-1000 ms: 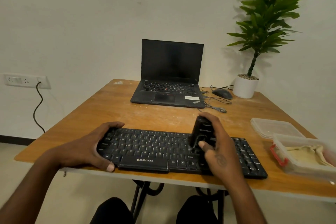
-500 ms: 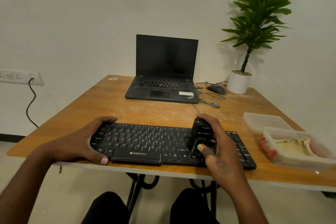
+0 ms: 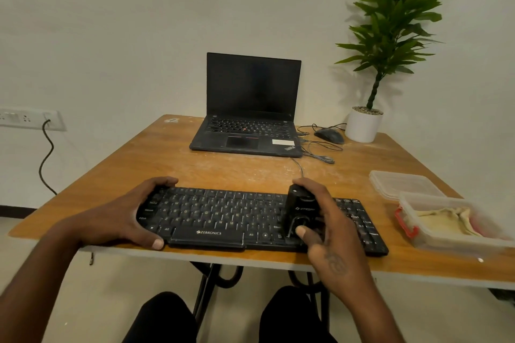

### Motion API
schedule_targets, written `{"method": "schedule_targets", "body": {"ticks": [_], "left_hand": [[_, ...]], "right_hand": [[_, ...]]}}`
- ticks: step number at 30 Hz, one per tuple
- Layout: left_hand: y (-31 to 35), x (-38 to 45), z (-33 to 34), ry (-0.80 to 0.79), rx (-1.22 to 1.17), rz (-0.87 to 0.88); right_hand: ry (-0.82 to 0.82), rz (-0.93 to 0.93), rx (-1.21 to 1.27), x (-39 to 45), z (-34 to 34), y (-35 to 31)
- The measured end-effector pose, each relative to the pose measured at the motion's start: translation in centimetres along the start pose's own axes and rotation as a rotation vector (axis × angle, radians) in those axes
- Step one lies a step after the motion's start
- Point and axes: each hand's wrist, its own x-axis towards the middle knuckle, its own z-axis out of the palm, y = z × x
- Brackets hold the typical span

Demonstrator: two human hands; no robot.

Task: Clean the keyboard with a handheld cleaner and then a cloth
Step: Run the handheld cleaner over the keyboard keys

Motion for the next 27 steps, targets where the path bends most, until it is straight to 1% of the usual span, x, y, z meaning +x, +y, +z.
{"method": "schedule_targets", "body": {"ticks": [3, 9, 13, 18, 21, 24, 27], "left_hand": [[-0.1, 0.0, 0.0, -0.005, -0.014, -0.001], [-0.3, 0.0, -0.1, -0.002, -0.002, 0.002], [-0.5, 0.1, -0.1, 0.001, -0.011, 0.009], [-0.5, 0.2, -0.1, 0.001, -0.02, 0.015], [-0.6, 0.2, -0.1, -0.004, -0.023, 0.007], [-0.6, 0.1, -0.2, -0.007, -0.019, 0.004], [-0.8, 0.2, -0.2, -0.005, -0.02, 0.002]], "right_hand": [[0.002, -0.002, -0.016, -0.1, -1.7, 0.2], [0.104, 0.048, -0.026, -0.3, -4.8, 1.4], [0.158, 0.054, -0.051, -0.2, -3.8, 1.6], [0.105, 0.033, -0.082, 0.2, -1.6, 1.1], [0.085, 0.04, -0.028, 0.1, -2.2, 1.1], [0.148, 0.052, -0.027, 0.0, -3.8, 1.6], [0.204, 0.064, -0.076, 0.4, -3.7, 1.7]]}}
